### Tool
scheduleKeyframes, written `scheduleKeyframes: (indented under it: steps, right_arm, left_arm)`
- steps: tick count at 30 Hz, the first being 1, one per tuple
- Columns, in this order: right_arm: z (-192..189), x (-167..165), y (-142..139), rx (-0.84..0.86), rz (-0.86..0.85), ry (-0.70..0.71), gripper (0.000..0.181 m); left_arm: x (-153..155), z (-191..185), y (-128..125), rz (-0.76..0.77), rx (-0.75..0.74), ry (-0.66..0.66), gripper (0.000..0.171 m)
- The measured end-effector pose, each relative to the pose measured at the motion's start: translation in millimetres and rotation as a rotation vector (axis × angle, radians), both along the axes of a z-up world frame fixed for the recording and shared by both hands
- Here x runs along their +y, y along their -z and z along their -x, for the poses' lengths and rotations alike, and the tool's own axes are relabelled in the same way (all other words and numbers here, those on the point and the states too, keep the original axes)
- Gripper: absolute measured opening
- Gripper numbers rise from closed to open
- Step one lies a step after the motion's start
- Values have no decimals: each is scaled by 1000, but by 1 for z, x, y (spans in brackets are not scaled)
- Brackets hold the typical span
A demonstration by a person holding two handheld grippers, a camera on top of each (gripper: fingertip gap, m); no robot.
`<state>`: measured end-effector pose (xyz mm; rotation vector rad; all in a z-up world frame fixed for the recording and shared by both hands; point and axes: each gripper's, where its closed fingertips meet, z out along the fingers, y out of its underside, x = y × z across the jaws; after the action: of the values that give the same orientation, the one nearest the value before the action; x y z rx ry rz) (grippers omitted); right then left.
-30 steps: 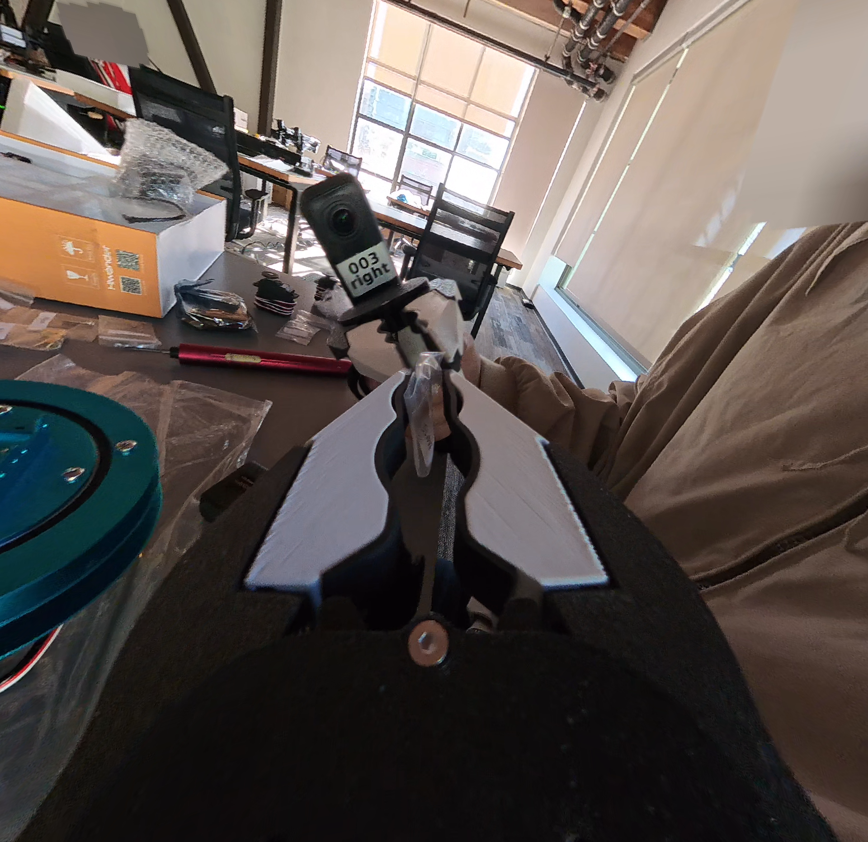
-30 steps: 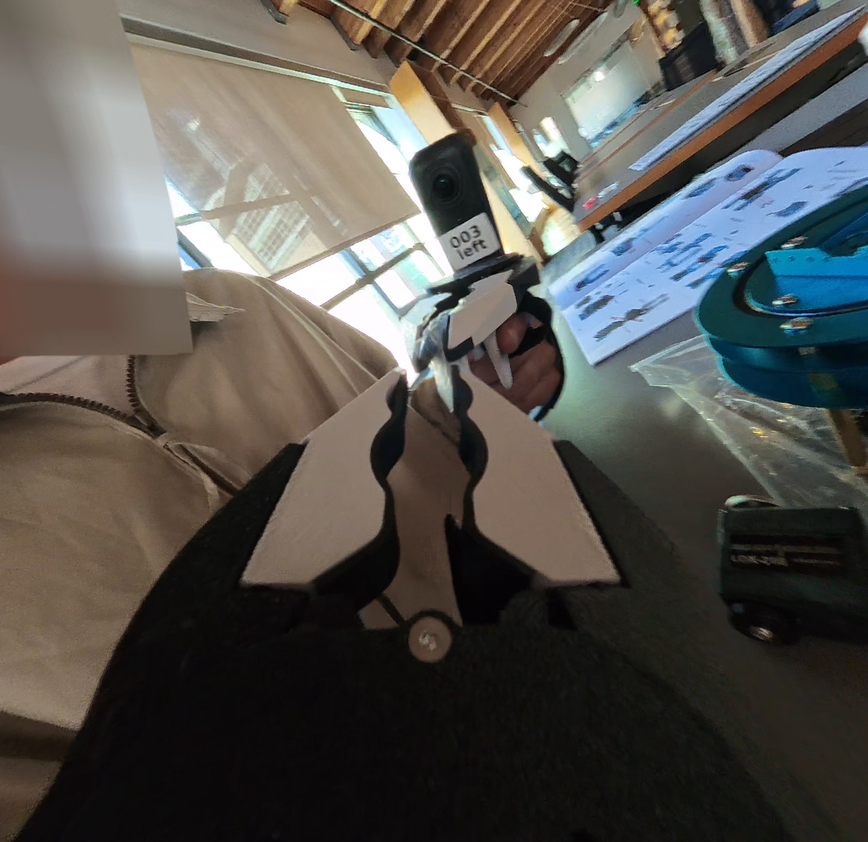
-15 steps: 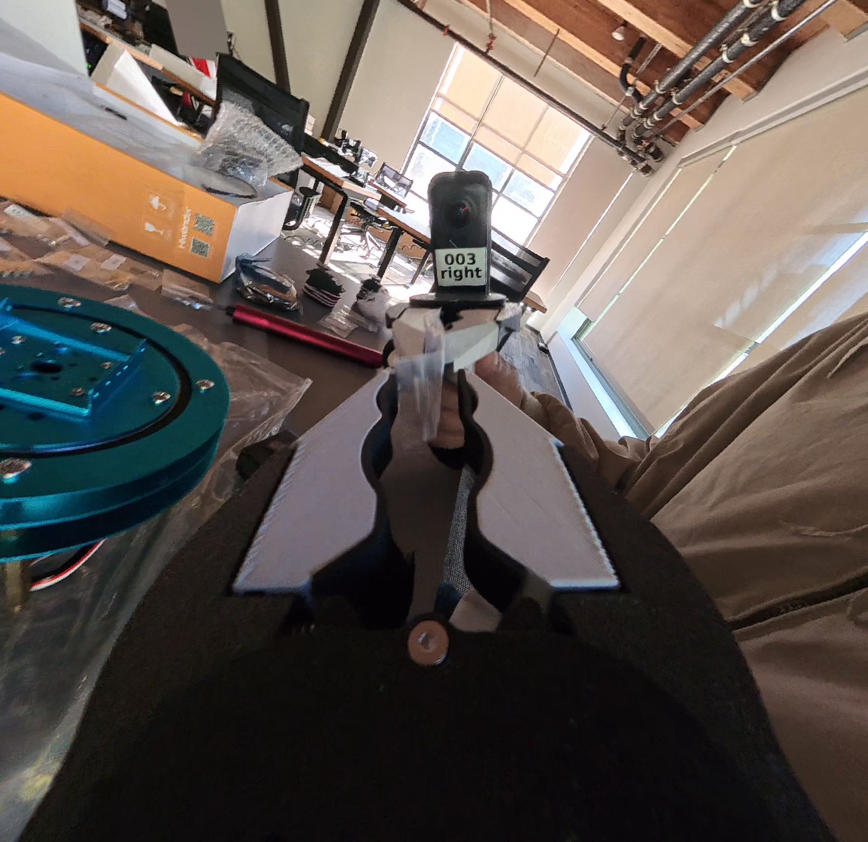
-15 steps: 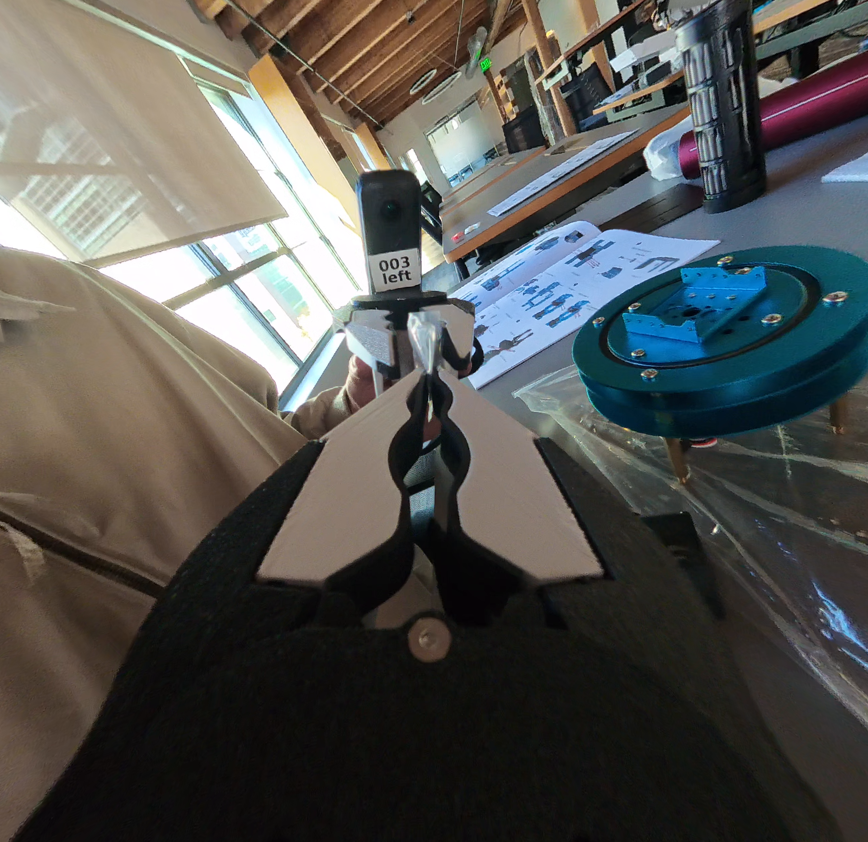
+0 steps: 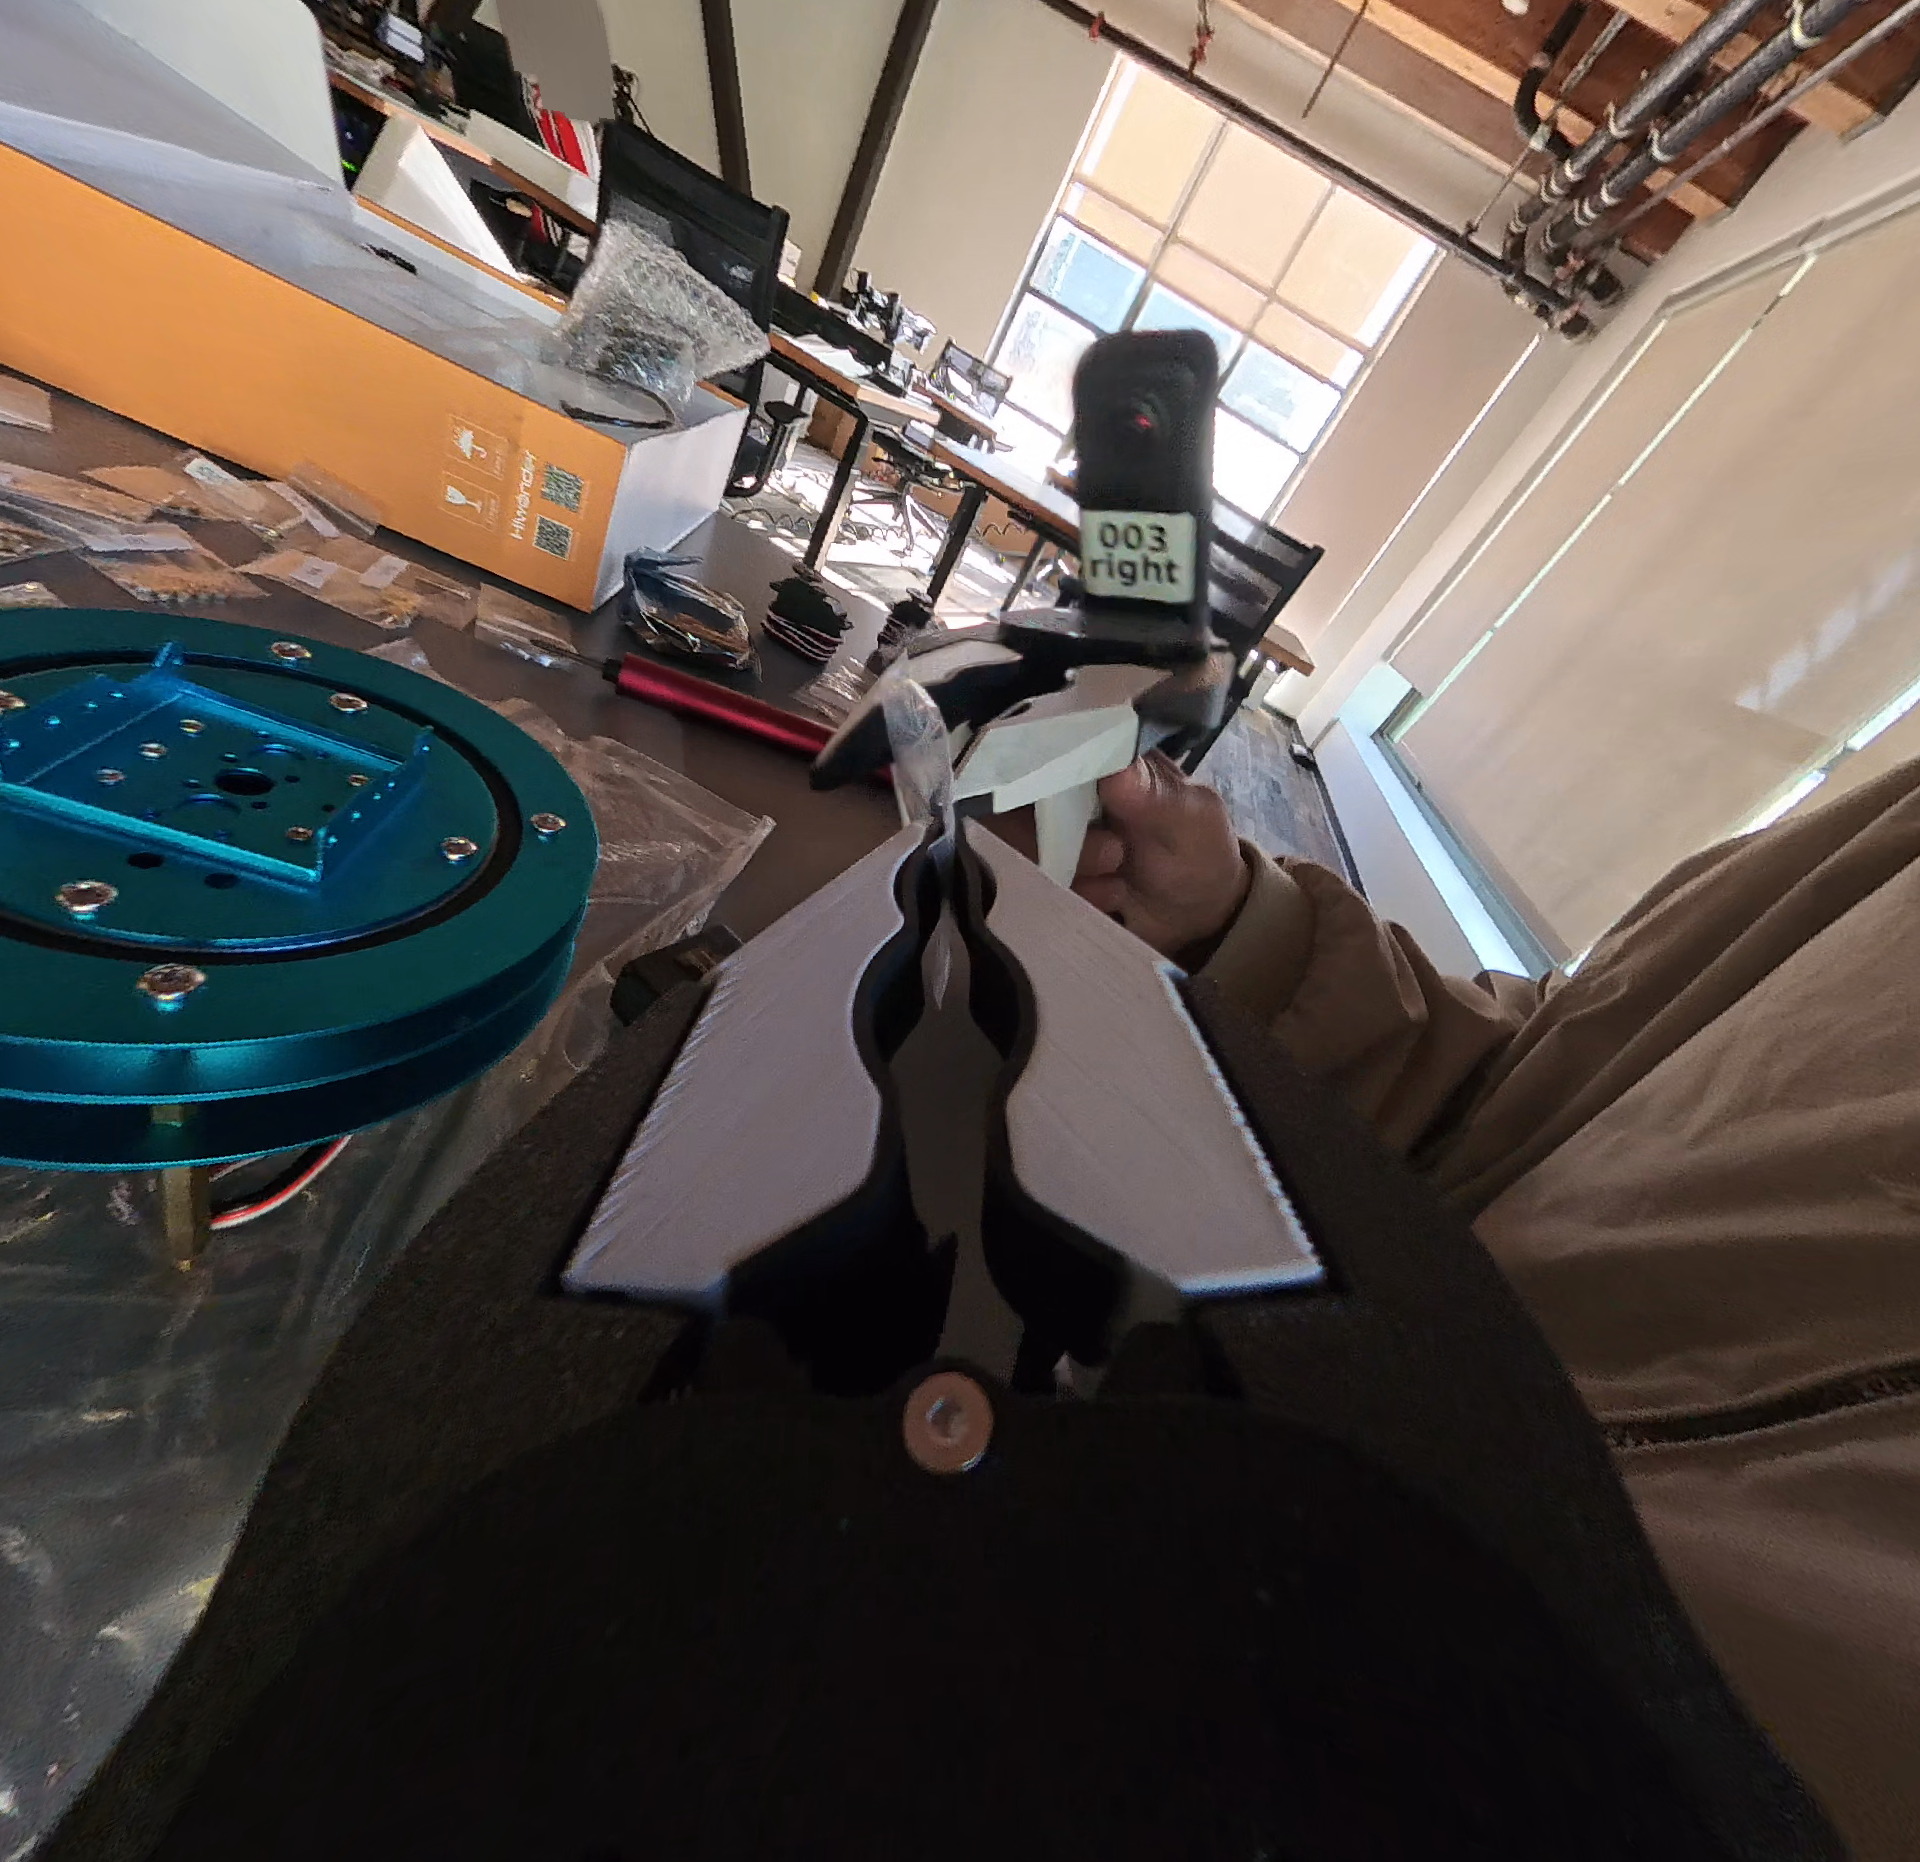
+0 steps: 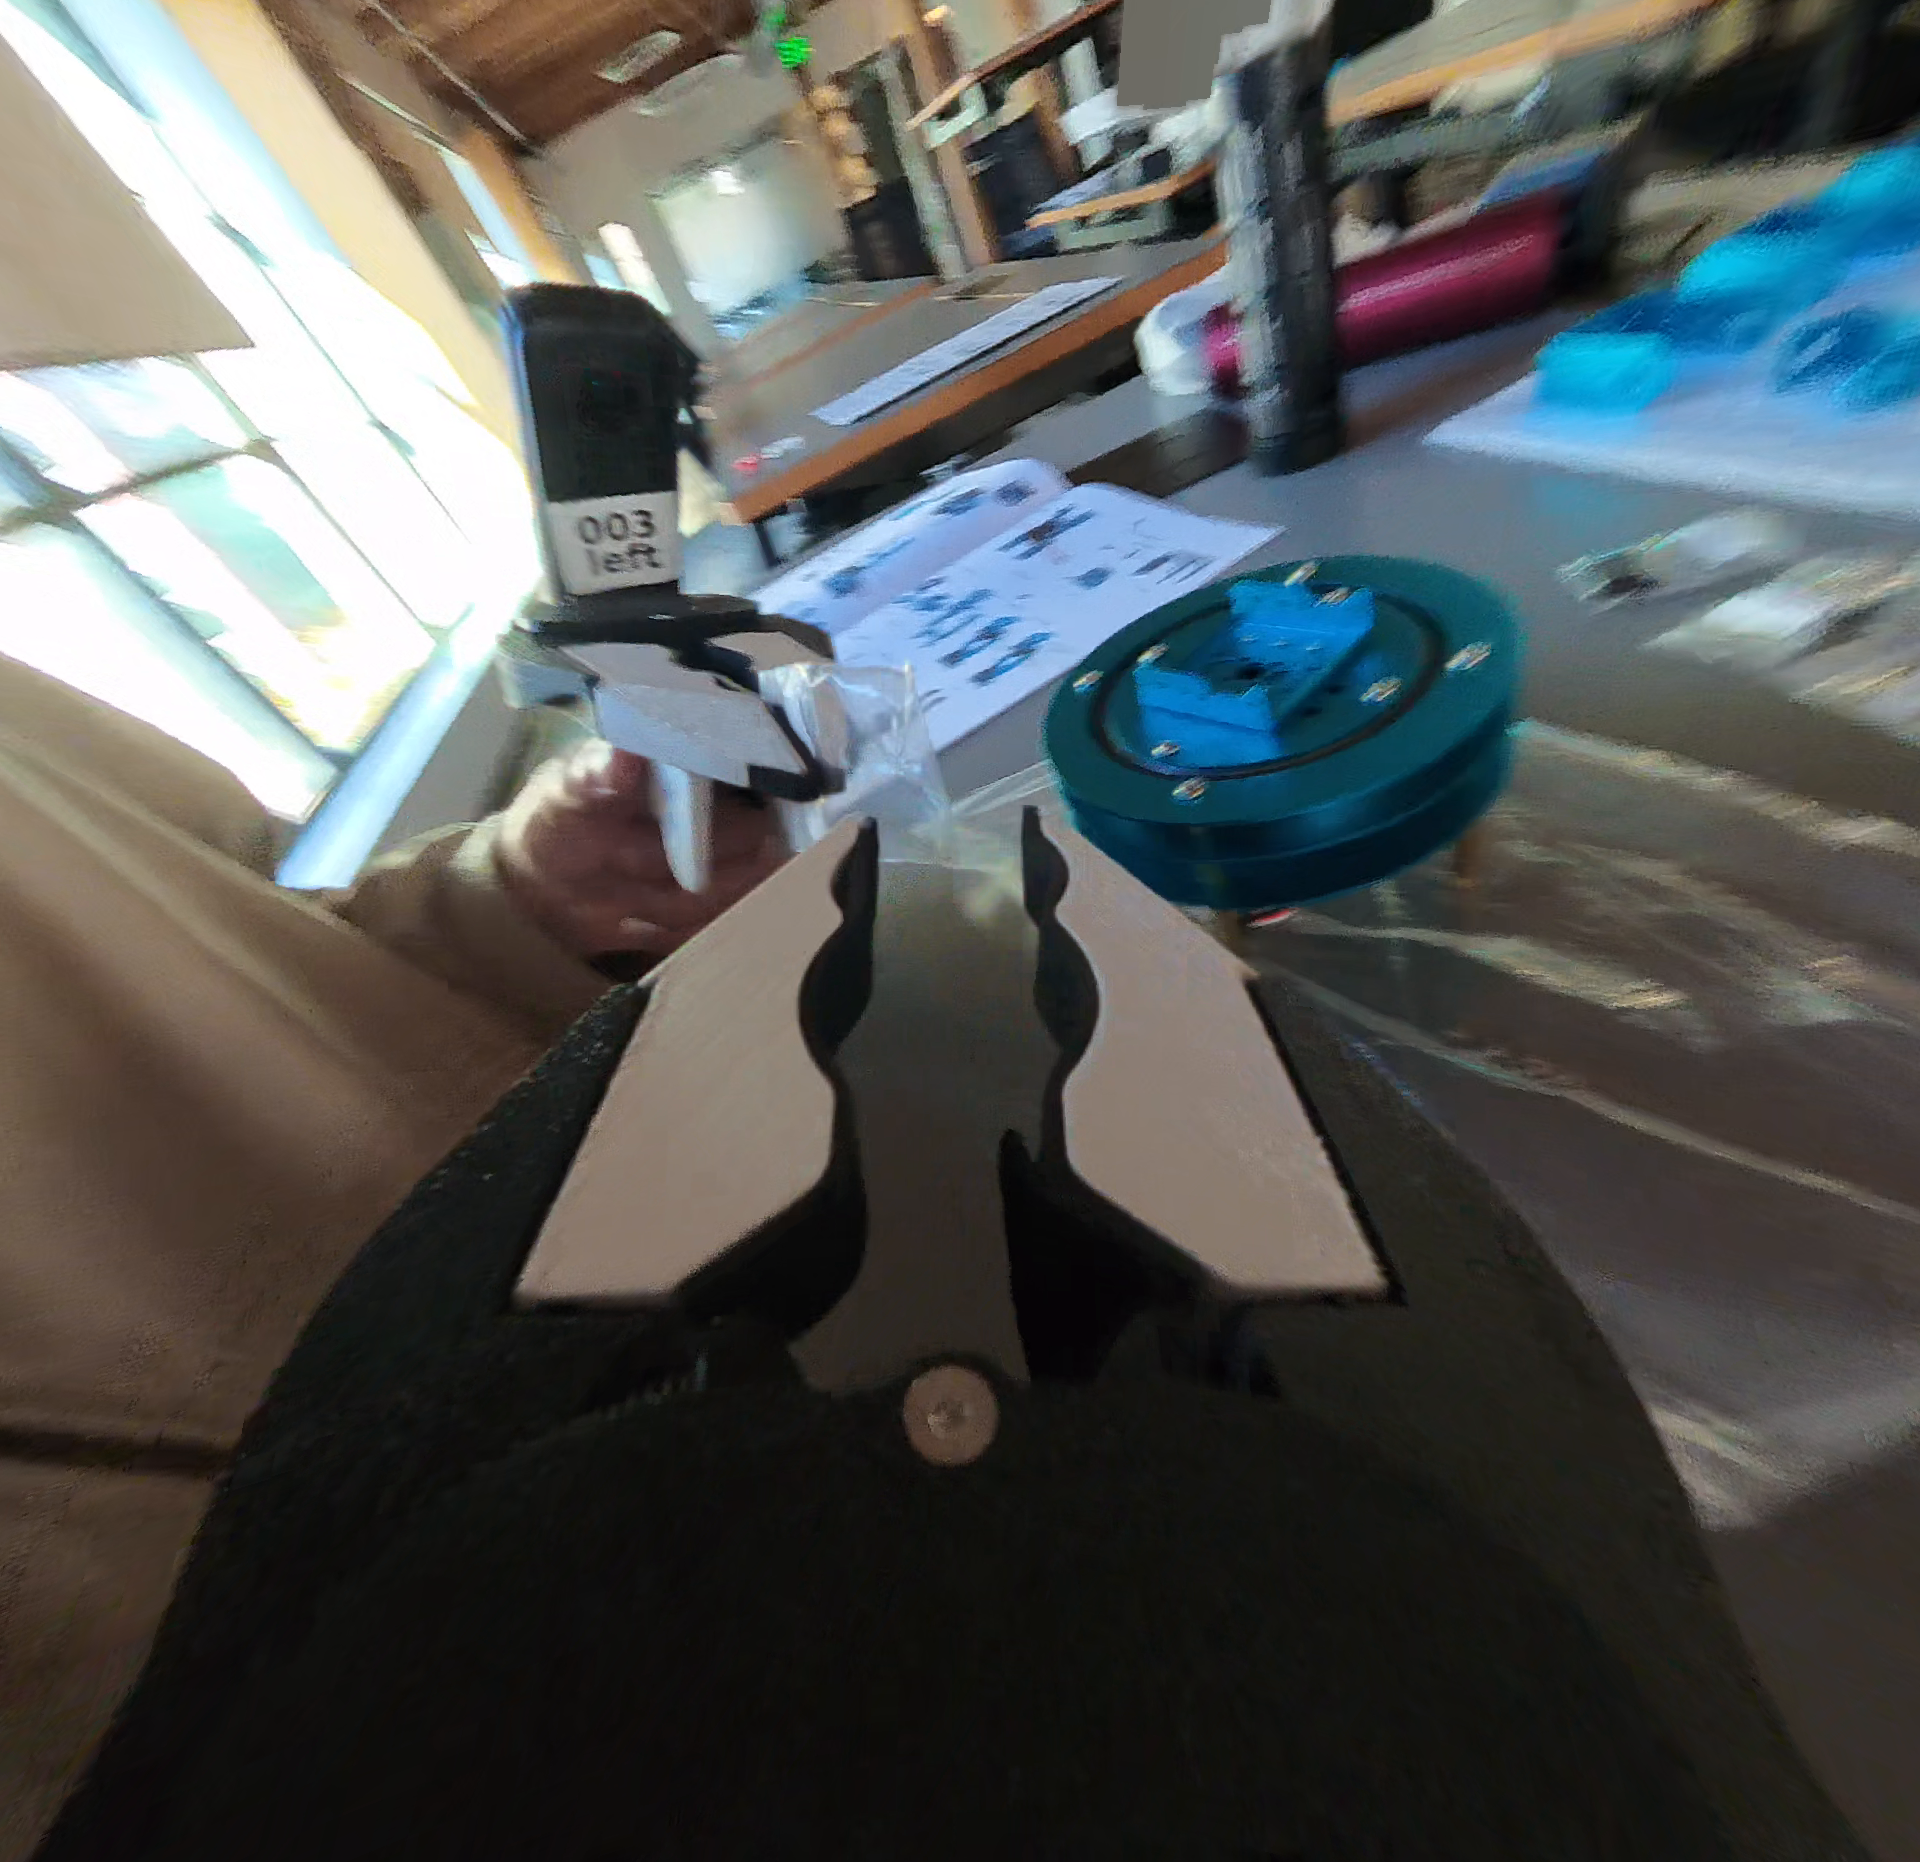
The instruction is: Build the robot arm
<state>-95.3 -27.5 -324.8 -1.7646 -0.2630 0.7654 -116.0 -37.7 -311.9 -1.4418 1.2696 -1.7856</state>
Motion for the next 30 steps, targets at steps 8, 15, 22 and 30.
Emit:
scheduleKeyframes:
  steps: [8,15,22,30]
  right_arm:
    - [27,-2,-1,-293,-129,78,58]
    - [43,-9,-4,-121,-105,-63,16]
    - [37,-10,-5,10,-96,-80,1]
    - [34,-15,-9,61,-107,-114,1]
  left_arm:
    - [3,-4,-2,86,-31,0,0]
    - [-19,0,-9,44,-66,104,0]
    - [-17,12,-11,-24,-39,77,22]
    - [9,28,-7,-56,-5,-23,33]
